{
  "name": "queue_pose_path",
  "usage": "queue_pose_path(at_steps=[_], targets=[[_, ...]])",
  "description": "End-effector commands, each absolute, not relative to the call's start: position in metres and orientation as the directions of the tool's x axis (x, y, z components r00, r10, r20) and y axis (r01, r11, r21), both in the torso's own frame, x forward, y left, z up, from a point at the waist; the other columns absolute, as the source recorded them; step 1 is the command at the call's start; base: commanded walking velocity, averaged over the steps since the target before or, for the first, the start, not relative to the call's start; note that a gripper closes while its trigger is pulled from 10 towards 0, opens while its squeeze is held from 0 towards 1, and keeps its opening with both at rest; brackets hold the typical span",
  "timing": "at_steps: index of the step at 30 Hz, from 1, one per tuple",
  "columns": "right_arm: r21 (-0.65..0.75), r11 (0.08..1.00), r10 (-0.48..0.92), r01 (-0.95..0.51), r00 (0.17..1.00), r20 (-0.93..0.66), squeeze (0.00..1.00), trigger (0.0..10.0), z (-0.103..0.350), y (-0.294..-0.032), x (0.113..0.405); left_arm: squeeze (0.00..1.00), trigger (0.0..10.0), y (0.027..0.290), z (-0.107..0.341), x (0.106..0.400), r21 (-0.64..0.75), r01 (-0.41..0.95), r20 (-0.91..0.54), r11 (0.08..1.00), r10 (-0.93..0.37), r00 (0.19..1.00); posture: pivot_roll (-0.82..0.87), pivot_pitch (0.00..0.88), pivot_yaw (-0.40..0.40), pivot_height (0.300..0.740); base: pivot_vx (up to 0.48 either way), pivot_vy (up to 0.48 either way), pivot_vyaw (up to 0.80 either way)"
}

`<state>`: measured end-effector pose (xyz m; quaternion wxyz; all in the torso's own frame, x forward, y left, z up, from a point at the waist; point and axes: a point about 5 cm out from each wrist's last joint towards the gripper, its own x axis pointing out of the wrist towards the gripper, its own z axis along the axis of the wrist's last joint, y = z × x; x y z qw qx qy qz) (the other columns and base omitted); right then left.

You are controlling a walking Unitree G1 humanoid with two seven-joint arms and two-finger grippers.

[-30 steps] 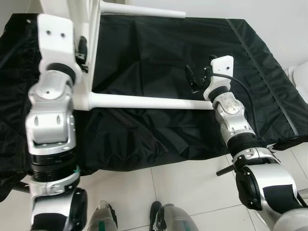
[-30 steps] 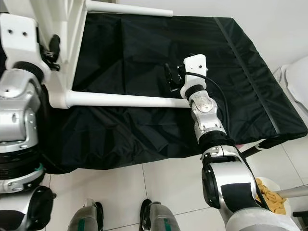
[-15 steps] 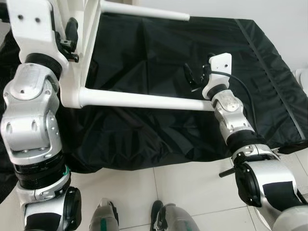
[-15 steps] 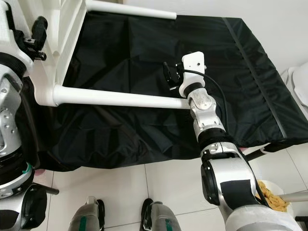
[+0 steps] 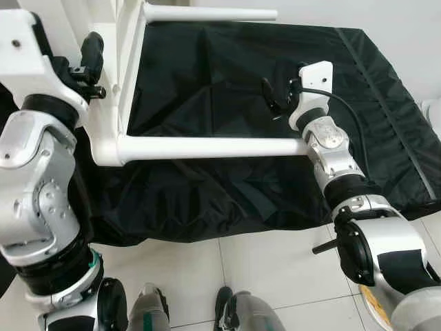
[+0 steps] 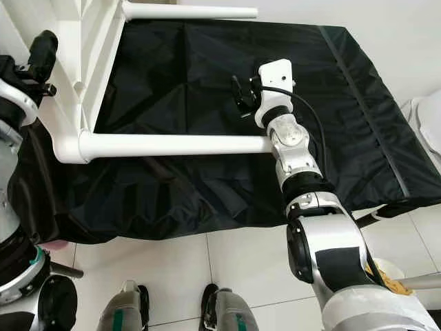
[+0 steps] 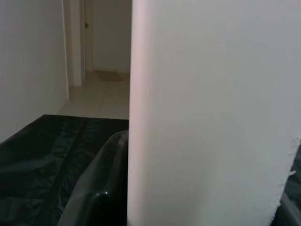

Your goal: Building children table

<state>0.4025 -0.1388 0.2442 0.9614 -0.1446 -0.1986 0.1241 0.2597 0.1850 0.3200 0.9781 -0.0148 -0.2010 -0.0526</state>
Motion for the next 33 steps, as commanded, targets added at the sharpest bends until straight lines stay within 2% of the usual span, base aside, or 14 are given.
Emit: queue_pose_path(at_steps=[1,2,4,5,21,23,24,30,33], targets=[[-0.340,0.920,0.305,-0.194,0.900,0.312,0.00,10.0,0.235,-0.139,0.402,0.00,10.0,0.166,0.345,0.237,0.080,0.262,0.552,0.962,-0.262,0.792,0.14,0.158,-0.093,0.740,0.000,0.000,0.00],[-0.341,0.919,0.309,-0.198,0.899,0.311,0.00,10.0,0.236,-0.138,0.403,0.05,10.0,0.165,0.344,0.236,0.085,0.274,0.546,0.958,-0.275,0.792,0.14,0.158,-0.093,0.740,0.000,0.000,0.00],[-0.341,0.919,0.309,-0.198,0.899,0.311,0.00,10.0,0.236,-0.138,0.403,0.05,10.0,0.165,0.344,0.236,0.085,0.274,0.546,0.958,-0.275,0.792,0.14,0.158,-0.093,0.740,0.000,0.000,0.00],[-0.342,0.918,0.313,-0.202,0.898,0.310,0.00,10.0,0.236,-0.136,0.403,1.00,10.0,0.165,0.343,0.235,0.092,0.285,0.542,0.954,-0.288,0.789,0.15,0.156,-0.097,0.740,0.000,0.000,0.00],[-0.346,0.916,0.316,-0.203,0.897,0.310,0.00,10.0,0.238,-0.134,0.405,1.00,10.0,0.168,0.342,0.229,0.115,0.357,0.509,0.927,-0.364,0.780,0.15,0.153,-0.090,0.740,0.000,0.000,0.00],[-0.346,0.916,0.315,-0.203,0.898,0.308,0.00,10.0,0.237,-0.134,0.405,0.31,10.0,0.175,0.338,0.227,0.140,0.380,0.463,0.914,-0.399,0.792,0.15,0.155,-0.085,0.740,0.000,0.000,0.00],[-0.346,0.916,0.316,-0.204,0.898,0.307,0.00,10.0,0.237,-0.134,0.405,0.00,10.0,0.177,0.335,0.226,0.147,0.397,0.440,0.906,-0.419,0.794,0.15,0.156,-0.085,0.740,0.000,0.000,0.00],[-0.345,0.916,0.316,-0.205,0.898,0.306,0.00,10.0,0.236,-0.134,0.405,0.00,10.0,0.178,0.330,0.224,0.148,0.427,0.407,0.892,-0.449,0.795,0.15,0.156,-0.085,0.740,0.000,0.000,0.00],[-0.346,0.914,0.321,-0.211,0.898,0.300,0.00,10.0,0.234,-0.132,0.405,0.00,10.0,0.184,0.307,0.228,0.151,0.453,0.276,0.879,-0.477,0.834,0.16,0.159,-0.084,0.740,0.000,0.000,0.00]])
